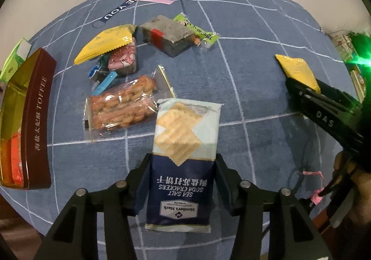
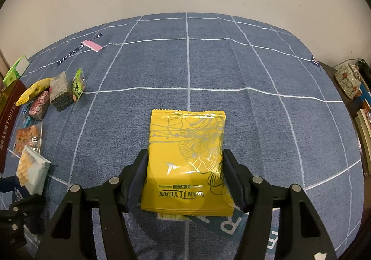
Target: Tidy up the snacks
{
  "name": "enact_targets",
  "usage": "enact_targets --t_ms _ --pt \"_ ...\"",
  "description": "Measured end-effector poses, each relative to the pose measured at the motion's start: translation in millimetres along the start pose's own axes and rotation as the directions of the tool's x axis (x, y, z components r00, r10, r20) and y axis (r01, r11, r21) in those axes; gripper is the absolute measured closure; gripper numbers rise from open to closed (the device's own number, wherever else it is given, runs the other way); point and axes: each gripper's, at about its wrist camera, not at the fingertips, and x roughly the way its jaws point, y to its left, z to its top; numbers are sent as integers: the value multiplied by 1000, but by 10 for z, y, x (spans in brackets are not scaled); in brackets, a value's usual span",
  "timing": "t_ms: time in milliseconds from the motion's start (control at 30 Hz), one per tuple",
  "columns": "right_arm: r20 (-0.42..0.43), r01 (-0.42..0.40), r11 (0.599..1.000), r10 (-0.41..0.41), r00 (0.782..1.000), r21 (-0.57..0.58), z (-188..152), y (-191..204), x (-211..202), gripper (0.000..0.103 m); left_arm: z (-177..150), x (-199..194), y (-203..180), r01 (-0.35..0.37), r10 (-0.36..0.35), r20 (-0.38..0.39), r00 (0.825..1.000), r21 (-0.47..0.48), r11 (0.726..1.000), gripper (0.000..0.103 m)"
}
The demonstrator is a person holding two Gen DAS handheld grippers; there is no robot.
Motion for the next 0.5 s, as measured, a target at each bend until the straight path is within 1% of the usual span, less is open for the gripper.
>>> enact_targets --t_ms 167,267,400,500 --pt "-7 2 1000 -2 1000 0 7 1 2 43 -54 -137 88 35 -35 2 999 -5 999 51" --pt "-8 4 1000 -4 1000 2 13 4 2 43 -87 -149 106 62 -62 -6 998 6 998 51" --pt "-10 12 1000 -12 1000 3 14 14 4 45 -153 -270 136 55 -55 29 998 15 998 51" --pt "-12 20 1000 -20 1000 4 12 25 1 46 -167 -350 223 83 -83 39 996 -4 997 51"
